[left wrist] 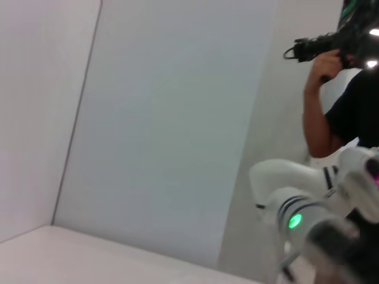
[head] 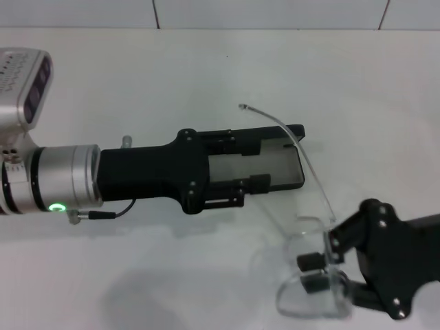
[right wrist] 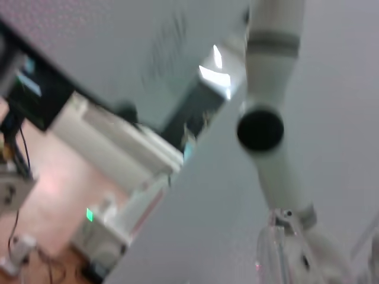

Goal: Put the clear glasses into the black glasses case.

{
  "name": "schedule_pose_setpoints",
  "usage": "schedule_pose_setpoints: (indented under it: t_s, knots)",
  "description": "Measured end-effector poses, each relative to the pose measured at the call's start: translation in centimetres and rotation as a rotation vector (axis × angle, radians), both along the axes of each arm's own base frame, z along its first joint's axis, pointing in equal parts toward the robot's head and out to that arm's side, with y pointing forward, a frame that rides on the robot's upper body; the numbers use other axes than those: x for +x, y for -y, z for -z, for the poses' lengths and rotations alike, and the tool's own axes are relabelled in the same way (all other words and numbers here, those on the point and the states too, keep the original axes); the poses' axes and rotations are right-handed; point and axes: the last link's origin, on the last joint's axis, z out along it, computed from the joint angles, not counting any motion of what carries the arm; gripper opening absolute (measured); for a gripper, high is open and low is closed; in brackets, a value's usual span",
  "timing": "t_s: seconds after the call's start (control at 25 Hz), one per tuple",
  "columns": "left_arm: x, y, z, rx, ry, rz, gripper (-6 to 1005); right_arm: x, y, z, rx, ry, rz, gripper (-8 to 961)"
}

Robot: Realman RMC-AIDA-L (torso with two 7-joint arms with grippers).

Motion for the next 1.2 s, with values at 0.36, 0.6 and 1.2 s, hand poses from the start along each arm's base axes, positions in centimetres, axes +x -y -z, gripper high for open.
schedule_pose_setpoints:
  t_s: [0.36,0.6,1.2]
  knots:
    - [1.4,-0.8,1.1,0.058,0.0,0.044,622,-2.1,0.3,1.1,-0.154,-0.141,-0.038,163]
    - [2.4,-1.4,0.7,0.137,0.057,0.072,622,-2.4,-1.0,2.6,-0.263,-0.12,0.083,166]
    - [2.0,-0.8,0.2,0.195,0.117,0.084,622,-1.8,-2.9,3.7,-0.302,-0.064,0.376,175]
